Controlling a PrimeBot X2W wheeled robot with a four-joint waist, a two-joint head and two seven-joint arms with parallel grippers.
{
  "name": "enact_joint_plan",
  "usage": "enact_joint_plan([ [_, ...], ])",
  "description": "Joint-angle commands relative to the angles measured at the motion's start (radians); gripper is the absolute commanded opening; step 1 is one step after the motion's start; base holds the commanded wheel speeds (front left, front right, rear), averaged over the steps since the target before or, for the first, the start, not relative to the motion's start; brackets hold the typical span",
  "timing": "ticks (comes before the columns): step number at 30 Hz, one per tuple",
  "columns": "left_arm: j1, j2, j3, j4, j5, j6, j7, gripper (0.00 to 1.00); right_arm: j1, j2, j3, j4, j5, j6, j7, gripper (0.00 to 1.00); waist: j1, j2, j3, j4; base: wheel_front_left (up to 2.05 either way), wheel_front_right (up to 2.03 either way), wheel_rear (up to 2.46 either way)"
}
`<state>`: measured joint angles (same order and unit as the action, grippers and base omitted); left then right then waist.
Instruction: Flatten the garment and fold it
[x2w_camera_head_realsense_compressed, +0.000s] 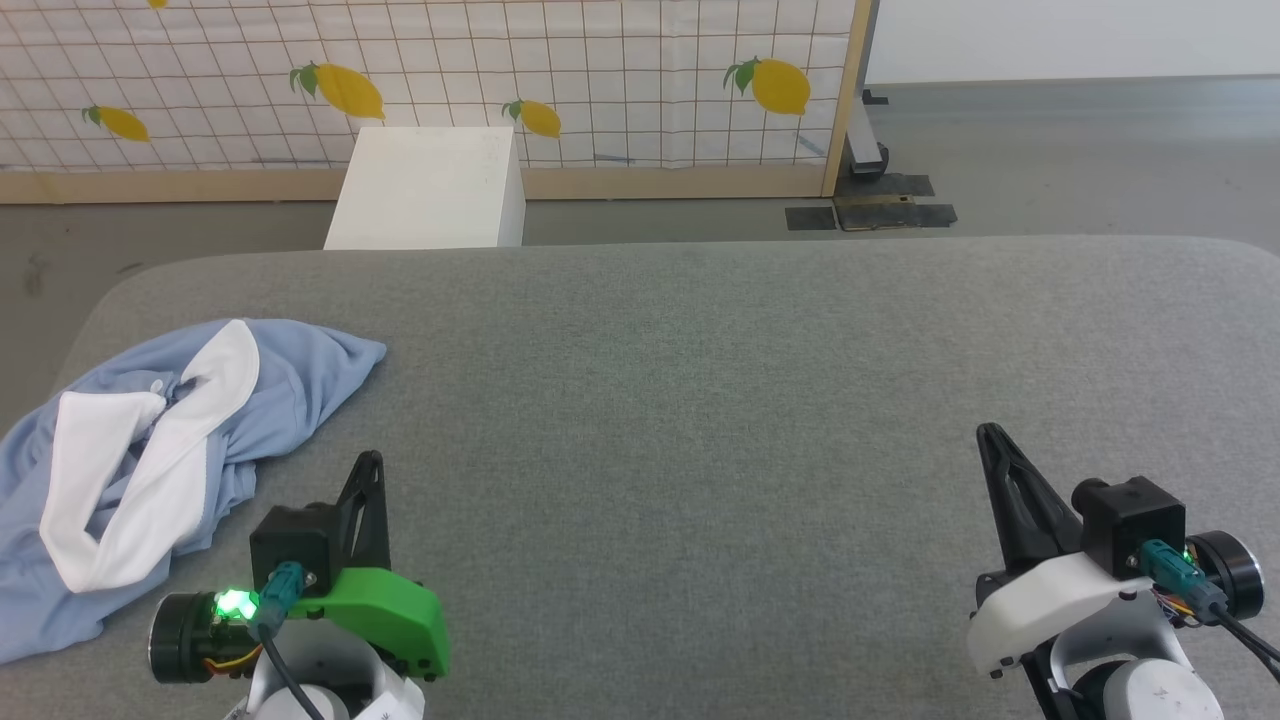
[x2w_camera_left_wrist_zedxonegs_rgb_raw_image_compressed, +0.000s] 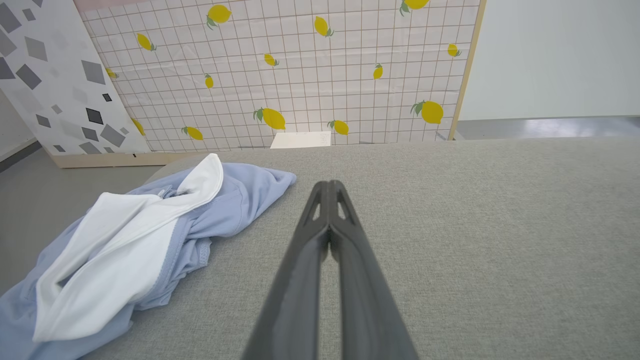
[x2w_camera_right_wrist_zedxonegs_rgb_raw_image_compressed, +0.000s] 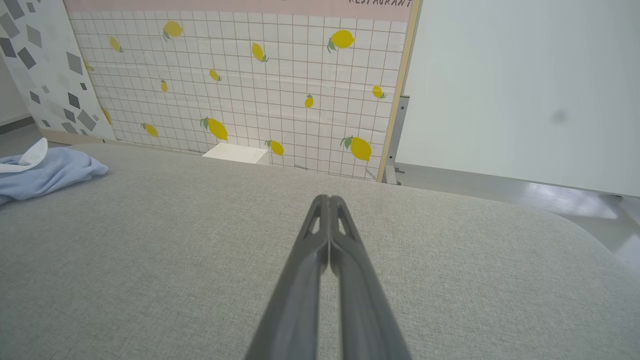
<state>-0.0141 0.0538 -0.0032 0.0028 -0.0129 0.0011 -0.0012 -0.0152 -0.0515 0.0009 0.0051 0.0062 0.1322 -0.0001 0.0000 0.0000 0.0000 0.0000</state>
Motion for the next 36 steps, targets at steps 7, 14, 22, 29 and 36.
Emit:
enact_joint_plan([
  [7,0.014,-0.004,0.003,-0.003,0.013,-0.001,0.001,0.00,0.015,0.001,-0.001,-0.005,-0.006,-0.002,0.000,0.00,0.0000,0.0000,0.000,0.000,0.00,0.00,0.00],
  [14,0.014,-0.004,0.003,-0.003,0.013,-0.001,0.001,0.00,0.015,0.001,-0.001,-0.005,-0.006,-0.002,0.000,0.00,0.0000,0.0000,0.000,0.000,0.00,0.00,0.00],
  [22,0.014,-0.004,0.003,-0.003,0.013,-0.001,0.001,0.00,0.015,0.001,-0.001,-0.005,-0.006,-0.002,0.000,0.00,0.0000,0.0000,0.000,0.000,0.00,0.00,0.00],
  [29,0.014,-0.004,0.003,-0.003,0.013,-0.001,0.001,0.00,0.015,0.001,-0.001,-0.005,-0.006,-0.002,0.000,0.00,0.0000,0.0000,0.000,0.000,0.00,0.00,0.00],
  [36,-0.001,0.000,-0.007,0.001,-0.008,0.002,-0.003,1.00,-0.001,0.000,0.001,0.001,0.001,0.000,-0.003,1.00,0.0000,0.0000,0.000,0.000,0.00,0.00,0.00],
])
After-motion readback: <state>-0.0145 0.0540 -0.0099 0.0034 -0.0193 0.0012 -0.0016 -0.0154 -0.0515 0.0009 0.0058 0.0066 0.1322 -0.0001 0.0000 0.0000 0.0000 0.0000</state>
